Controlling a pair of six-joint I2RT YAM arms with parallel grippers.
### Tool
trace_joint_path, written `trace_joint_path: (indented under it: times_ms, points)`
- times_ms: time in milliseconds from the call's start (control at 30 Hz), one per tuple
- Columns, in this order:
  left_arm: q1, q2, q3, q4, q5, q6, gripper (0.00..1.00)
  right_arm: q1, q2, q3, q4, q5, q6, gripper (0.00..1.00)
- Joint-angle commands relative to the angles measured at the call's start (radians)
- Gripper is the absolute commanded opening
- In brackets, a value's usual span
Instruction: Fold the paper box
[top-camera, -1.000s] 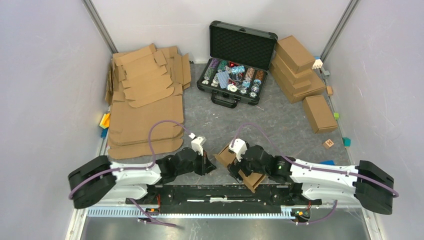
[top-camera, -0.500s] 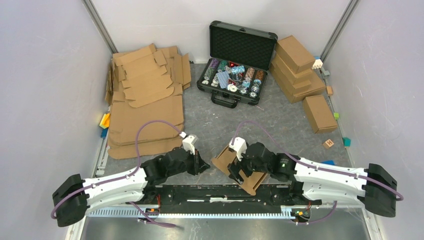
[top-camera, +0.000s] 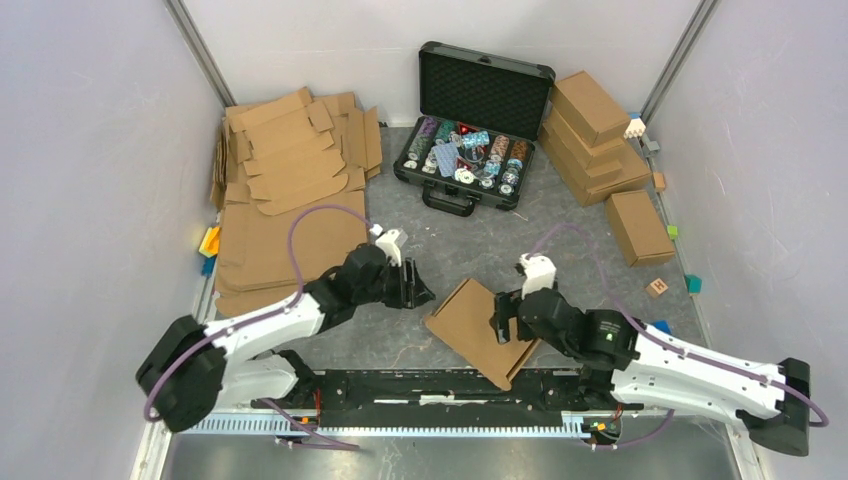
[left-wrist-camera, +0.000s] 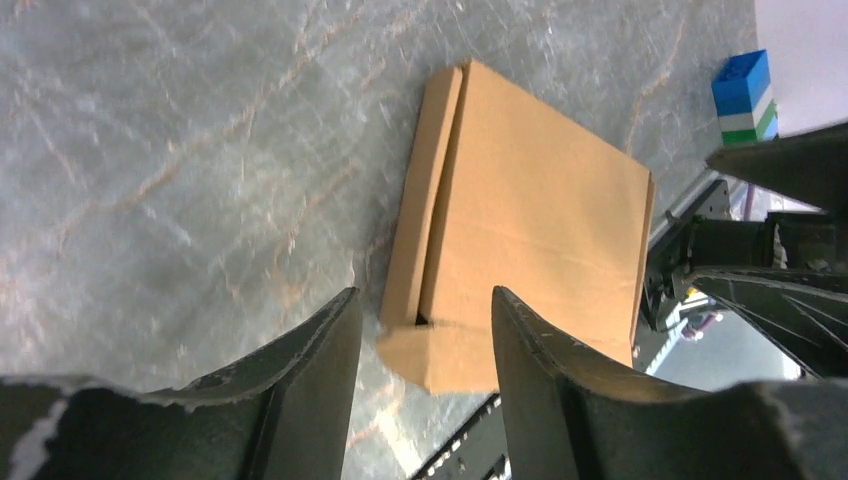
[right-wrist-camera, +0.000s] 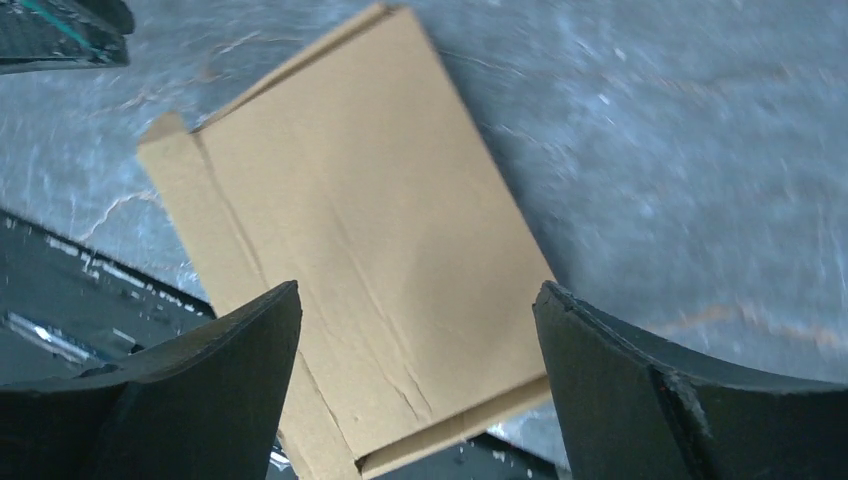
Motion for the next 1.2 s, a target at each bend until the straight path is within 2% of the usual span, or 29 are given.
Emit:
trace_joint_path:
  times_ms: [0, 133, 233, 300, 400, 633, 733, 867, 1167]
  points:
    - [0.042, 0.164, 0.115, 0.077, 0.127, 0.112, 0.60, 0.003, -0.079, 0.019, -0.276, 0.154, 0.362, 0.89]
    - [0.049, 0.300, 0.180, 0.132, 0.171, 0.136, 0.61, 0.003, -0.140, -0.037, -0.353, 0.147, 0.503, 0.80]
    - [0.049, 0.385, 0.230, 0.151, 0.228, 0.158, 0.60, 0.003, -0.177, -0.107, -0.290, 0.091, 0.547, 0.74]
    - [0.049, 0.441, 0.256, 0.169, 0.286, 0.171, 0.56, 0.003, -0.190, -0.153, -0.236, 0.049, 0.576, 0.71]
    - [0.049, 0.494, 0.284, 0.180, 0.335, 0.187, 0.52, 0.003, -0.177, -0.181, -0.209, 0.028, 0.590, 0.69]
    - [0.049, 0.550, 0.306, 0.201, 0.380, 0.197, 0.53, 0.003, -0.137, -0.195, -0.208, 0.027, 0.598, 0.70]
    - [0.049, 0.553, 0.303, 0.208, 0.380, 0.195, 0.53, 0.003, -0.132, -0.170, -0.212, 0.050, 0.585, 0.73]
    - [0.049, 0.539, 0.295, 0.205, 0.381, 0.198, 0.54, 0.003, -0.121, -0.088, -0.305, 0.115, 0.577, 0.86]
    - [0.049, 0.520, 0.284, 0.167, 0.360, 0.217, 0.58, 0.003, -0.151, -0.074, -0.356, 0.100, 0.581, 0.94]
